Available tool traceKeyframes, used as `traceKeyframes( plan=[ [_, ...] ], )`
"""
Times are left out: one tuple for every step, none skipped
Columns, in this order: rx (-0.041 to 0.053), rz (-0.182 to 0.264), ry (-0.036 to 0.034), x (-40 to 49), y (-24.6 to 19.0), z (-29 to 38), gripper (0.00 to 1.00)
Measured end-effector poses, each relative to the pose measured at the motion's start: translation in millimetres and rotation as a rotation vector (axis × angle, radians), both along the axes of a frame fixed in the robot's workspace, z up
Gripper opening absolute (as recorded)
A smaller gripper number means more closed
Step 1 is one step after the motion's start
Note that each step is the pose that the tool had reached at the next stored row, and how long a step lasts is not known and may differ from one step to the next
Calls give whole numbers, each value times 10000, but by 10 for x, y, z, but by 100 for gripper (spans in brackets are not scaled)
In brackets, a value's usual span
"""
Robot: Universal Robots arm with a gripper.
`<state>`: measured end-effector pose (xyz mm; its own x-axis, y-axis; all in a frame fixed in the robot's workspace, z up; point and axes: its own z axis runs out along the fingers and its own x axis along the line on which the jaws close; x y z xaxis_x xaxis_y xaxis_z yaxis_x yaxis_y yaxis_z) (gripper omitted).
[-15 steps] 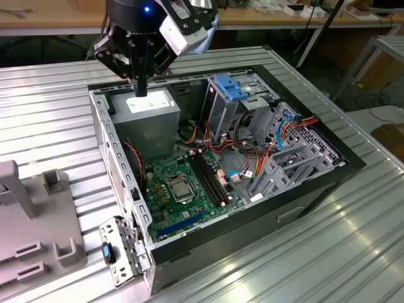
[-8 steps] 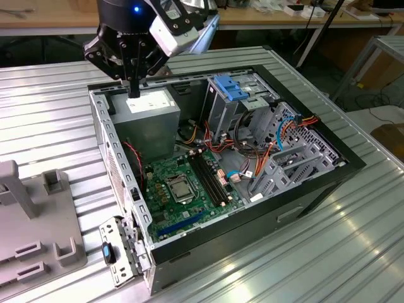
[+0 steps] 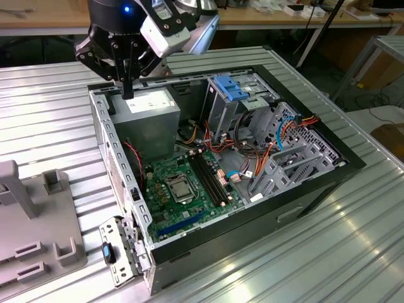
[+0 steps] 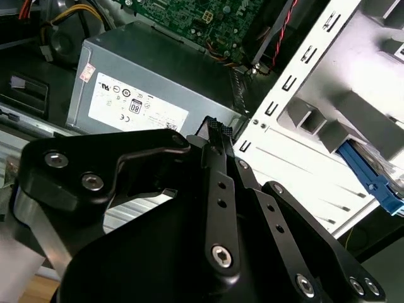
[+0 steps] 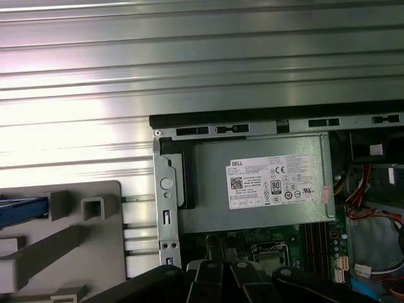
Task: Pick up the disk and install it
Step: 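Reach for the disk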
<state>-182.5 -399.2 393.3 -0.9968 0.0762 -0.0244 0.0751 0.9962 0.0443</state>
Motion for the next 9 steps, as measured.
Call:
traceKeyframes(
  plan=[
    [1,-1,0,-32,-1,0,11],
    [0,0,0,-55,-1,0,11],
    [1,-1,-1,-77,-1,0,11],
    [1,0,0,-102,-2,0,11],
    [1,0,0,-121,-2,0,11],
    [1,0,0,-135,-2,0,11],
    [0,0,1,-155,-2,0,11],
    [1,0,0,-176,-3,0,11],
    [0,0,1,-201,-3,0,11]
  ],
)
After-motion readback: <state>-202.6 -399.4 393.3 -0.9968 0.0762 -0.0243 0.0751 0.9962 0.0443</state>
